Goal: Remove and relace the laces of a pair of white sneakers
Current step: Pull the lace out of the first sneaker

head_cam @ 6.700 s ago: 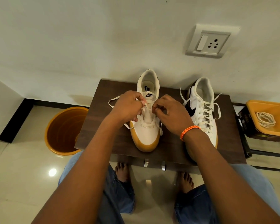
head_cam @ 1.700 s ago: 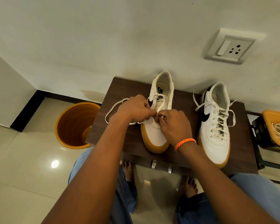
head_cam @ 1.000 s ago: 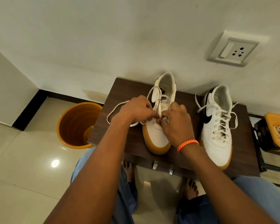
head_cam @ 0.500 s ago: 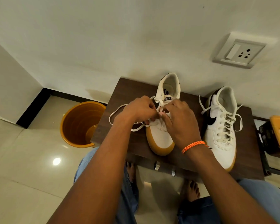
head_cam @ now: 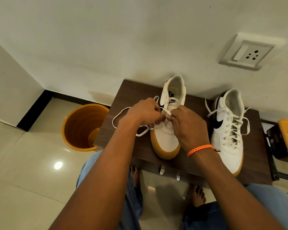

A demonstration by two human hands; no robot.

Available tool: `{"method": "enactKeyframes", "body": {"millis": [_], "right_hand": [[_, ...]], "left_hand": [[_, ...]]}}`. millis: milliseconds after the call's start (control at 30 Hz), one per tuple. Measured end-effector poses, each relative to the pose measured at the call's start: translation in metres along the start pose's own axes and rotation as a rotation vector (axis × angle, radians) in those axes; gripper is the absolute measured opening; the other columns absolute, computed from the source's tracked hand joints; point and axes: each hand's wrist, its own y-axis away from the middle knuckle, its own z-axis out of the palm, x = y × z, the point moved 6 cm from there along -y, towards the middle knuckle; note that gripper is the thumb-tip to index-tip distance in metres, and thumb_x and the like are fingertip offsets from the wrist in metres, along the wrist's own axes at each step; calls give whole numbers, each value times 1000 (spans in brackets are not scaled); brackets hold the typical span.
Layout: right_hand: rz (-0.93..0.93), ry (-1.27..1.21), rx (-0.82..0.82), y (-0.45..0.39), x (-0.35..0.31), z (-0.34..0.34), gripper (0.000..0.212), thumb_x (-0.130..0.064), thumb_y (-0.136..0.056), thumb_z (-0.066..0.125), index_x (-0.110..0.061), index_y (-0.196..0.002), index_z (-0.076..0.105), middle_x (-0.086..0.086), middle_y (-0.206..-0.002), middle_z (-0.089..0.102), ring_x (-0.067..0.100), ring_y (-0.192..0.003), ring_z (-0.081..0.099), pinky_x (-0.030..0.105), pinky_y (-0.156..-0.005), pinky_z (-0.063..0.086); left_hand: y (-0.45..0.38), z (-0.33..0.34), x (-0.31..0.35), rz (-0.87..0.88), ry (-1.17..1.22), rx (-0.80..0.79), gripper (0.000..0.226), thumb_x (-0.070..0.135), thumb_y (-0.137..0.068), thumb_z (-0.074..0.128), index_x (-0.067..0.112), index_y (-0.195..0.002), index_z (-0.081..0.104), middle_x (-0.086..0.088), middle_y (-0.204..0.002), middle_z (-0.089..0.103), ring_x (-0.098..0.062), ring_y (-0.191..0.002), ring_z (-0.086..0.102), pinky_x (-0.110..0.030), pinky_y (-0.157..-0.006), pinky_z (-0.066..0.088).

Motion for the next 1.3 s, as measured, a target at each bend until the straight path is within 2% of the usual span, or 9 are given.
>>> {"method": "enactKeyframes", "body": {"millis": [167, 333, 433, 533, 700, 900, 1000, 1100, 1300], "right_hand": [[26, -157, 316, -3, 2, -28, 20, -25, -102, 65, -6, -106, 70, 13, -95, 71, 32, -77, 69, 37, -63, 56], [62, -258, 10, 1, 2, -3, 33, -34, -101, 66, -23, -132, 65, 1, -122, 68, 22, -106, 66, 43, -83, 59], [82, -145, -55, 3, 9, -1, 28, -34, -96, 71, -24, -123, 70, -2, -117, 55, 18, -100, 61, 35, -72, 56], [113, -115, -159, 5, 11, 9, 22, -32, -94, 75, -22, -113, 77, 1, -111, 51, 19, -102, 55, 35, -74, 55], [102, -104, -60, 5, 5, 11, 8, -21, -93, 75, -17, -99, 79, 3, -106, 56, 22, -102, 54, 38, -76, 55], [98, -191, 126, 4, 2, 0, 11, -17, -97, 71, -10, -106, 70, 8, -116, 55, 24, -101, 58, 46, -77, 57], [70, -307, 242, -4, 2, -18, 6, -15, -100, 67, -11, -105, 65, 5, -117, 50, 17, -97, 56, 39, -78, 58], [-1, -346, 198, -3, -6, -15, 7, -19, -103, 63, -13, -107, 64, 0, -118, 49, 10, -97, 53, 30, -81, 56], [59, -120, -98, 1, 9, 7, 23, -32, -97, 65, -19, -111, 77, 1, -111, 58, 22, -107, 49, 46, -85, 53]], "left_hand": [[1, 0, 0, -14, 9, 8, 13, 25, -94, 76, 12, -92, 77, 0, -80, 79, -20, -72, 78, -46, -86, 65], [-1, 1, -2, -17, -5, 9, 10, 24, -91, 77, 14, -91, 78, 1, -82, 79, -18, -73, 78, -48, -88, 64], [-1, 0, -2, -7, -25, 2, 10, 23, -90, 76, 14, -87, 78, 2, -79, 79, -16, -70, 77, -47, -89, 64], [-2, 1, -2, -3, -25, 4, 10, 23, -90, 76, 14, -86, 78, 1, -80, 79, -18, -71, 78, -47, -88, 64], [-2, 2, -2, -7, -18, 3, 8, 21, -88, 77, 14, -85, 78, 1, -83, 79, -20, -73, 78, -48, -88, 64], [-2, 2, -2, -9, 6, -6, 11, 24, -93, 76, 13, -89, 78, 0, -81, 79, -20, -74, 78, -48, -88, 65], [-1, 0, -2, -11, 5, 5, 12, 26, -94, 75, 15, -90, 77, 1, -81, 79, -18, -73, 78, -46, -88, 65], [-1, 1, -1, -15, 4, -6, 10, 24, -95, 75, 14, -93, 76, 0, -84, 79, -17, -74, 77, -46, -89, 64], [-2, 1, -3, -1, -8, 0, 19, 36, -89, 80, 17, -86, 78, 4, -77, 78, -15, -70, 77, -47, -86, 65]]}}
